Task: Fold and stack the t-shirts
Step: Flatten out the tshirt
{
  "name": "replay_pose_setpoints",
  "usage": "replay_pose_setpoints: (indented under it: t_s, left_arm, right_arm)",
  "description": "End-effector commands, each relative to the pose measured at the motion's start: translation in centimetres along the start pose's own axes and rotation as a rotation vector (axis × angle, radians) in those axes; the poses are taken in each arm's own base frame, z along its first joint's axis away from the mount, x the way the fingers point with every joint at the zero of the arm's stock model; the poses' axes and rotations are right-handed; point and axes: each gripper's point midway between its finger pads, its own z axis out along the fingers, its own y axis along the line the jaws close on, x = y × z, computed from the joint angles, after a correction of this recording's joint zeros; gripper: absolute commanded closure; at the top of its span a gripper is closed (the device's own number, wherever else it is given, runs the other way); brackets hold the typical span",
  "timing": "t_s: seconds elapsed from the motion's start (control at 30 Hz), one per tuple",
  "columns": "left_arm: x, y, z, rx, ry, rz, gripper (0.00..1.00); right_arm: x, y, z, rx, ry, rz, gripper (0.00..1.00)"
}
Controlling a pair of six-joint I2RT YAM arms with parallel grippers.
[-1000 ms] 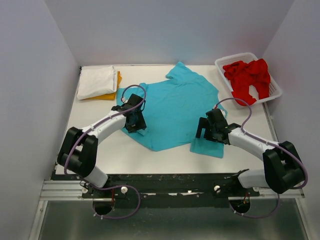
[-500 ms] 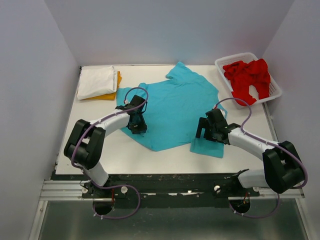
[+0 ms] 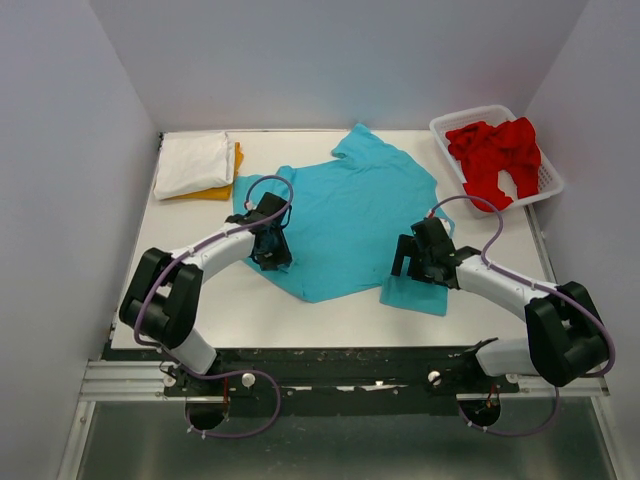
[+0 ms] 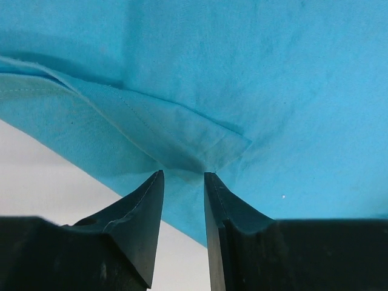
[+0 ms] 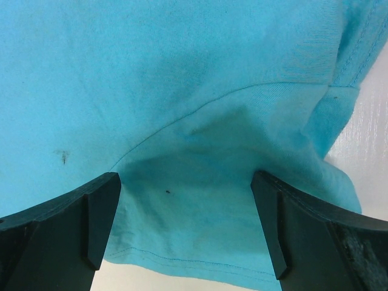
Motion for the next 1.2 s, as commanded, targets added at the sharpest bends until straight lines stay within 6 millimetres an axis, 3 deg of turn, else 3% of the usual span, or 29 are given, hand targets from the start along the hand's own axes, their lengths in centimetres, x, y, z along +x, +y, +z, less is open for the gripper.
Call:
replay_pose_setpoints:
  t_s: [0.0, 0.2, 0.3, 0.73, 0.83, 0.93, 1.03, 1.17]
  left_arm:
    - [0.0, 0.1, 1.1, -0.024, 0.009, 0.005, 0.67]
    - [-0.3, -0.3, 1.7, -0.026, 0.009, 0.005, 0.70]
    - [-0.5, -0.4, 1.9, -0.030, 0.013, 0.005, 0.75]
    - [-1.5, -1.4, 1.3, -0.018, 0.001, 0.017, 0.85]
    - [-1.7, -1.3, 1.4, -0.030, 0.001, 0.021, 1.00]
    - [-1.4, -1.4, 1.5, -0.021, 0.014, 0.033, 1.00]
    - [-0.4, -0.8, 0.6, -0.014, 0.028, 0.037, 1.00]
    - [1.4, 2.6, -2.2, -0.098, 0.015, 0.008, 1.00]
  right_arm:
    - [1.8, -1.4, 0.5, 0.056, 0.056, -0.007, 0.00]
    - [1.8, -1.4, 0.6, 0.059, 0.057, -0.006, 0.00]
    - [1.9, -1.4, 0.6, 0.060, 0.060, -0.006, 0.00]
    - [1.9, -1.5, 0.6, 0.067, 0.060, -0.004, 0.00]
    - [2.0, -1.6, 0.7, 0.069, 0.064, -0.004, 0.00]
    - [2.0, -1.6, 0.6, 0.070, 0.065, -0.007, 0.00]
    - [2.1, -1.7, 0.5, 0.074, 0.067, -0.007, 0.00]
    - [2.3, -1.7, 0.2, 0.071, 0.085, -0.011, 0.00]
